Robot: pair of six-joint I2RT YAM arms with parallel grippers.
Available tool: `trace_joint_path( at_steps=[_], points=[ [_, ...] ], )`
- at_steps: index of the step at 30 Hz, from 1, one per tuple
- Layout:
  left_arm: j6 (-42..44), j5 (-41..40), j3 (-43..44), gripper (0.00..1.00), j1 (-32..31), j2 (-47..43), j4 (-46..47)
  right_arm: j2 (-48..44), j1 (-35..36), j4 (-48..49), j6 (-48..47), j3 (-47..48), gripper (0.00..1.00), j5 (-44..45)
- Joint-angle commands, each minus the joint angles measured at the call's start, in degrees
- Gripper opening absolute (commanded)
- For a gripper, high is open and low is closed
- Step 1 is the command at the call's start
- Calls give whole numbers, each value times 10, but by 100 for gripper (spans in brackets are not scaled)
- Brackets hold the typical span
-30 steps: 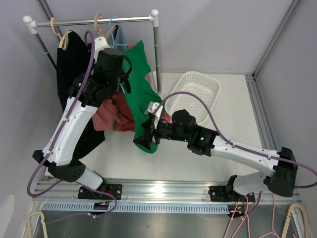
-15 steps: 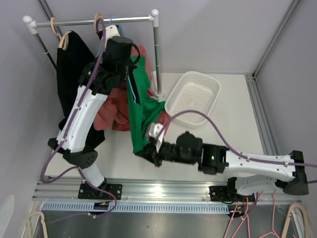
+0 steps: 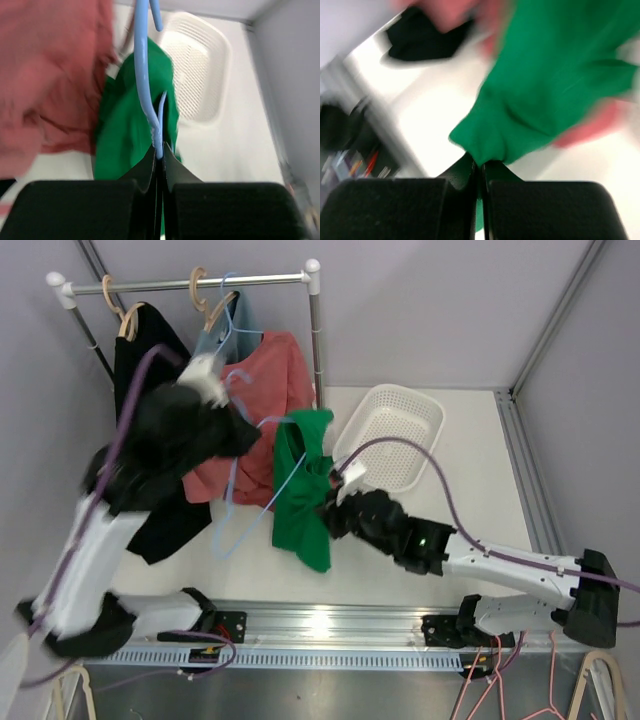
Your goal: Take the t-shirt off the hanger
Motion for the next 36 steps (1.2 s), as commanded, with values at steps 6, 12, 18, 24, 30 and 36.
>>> trace_joint_path(
  at_steps=[6,12,18,24,30,36],
  points=[
    [4,171,-274,1,-10,-437,47,-37,-262,-68,74,94,0,-26],
    [0,155,-418,1,-10,-594,7,51,-341,-61,-27,353,0,-124],
    [-16,121,-511,1,-9,-637,42,219,-379,-49,-91,701,0,-132],
    [-7,93,-537,1,-9,-613,82,399,-450,-78,-58,945,0,-144],
    [13,75,-533,1,-9,-570,109,464,-566,-25,61,1005,0,-191],
    [27,56,-536,1,-10,-546,153,440,-567,-106,36,884,0,-194]
  ],
)
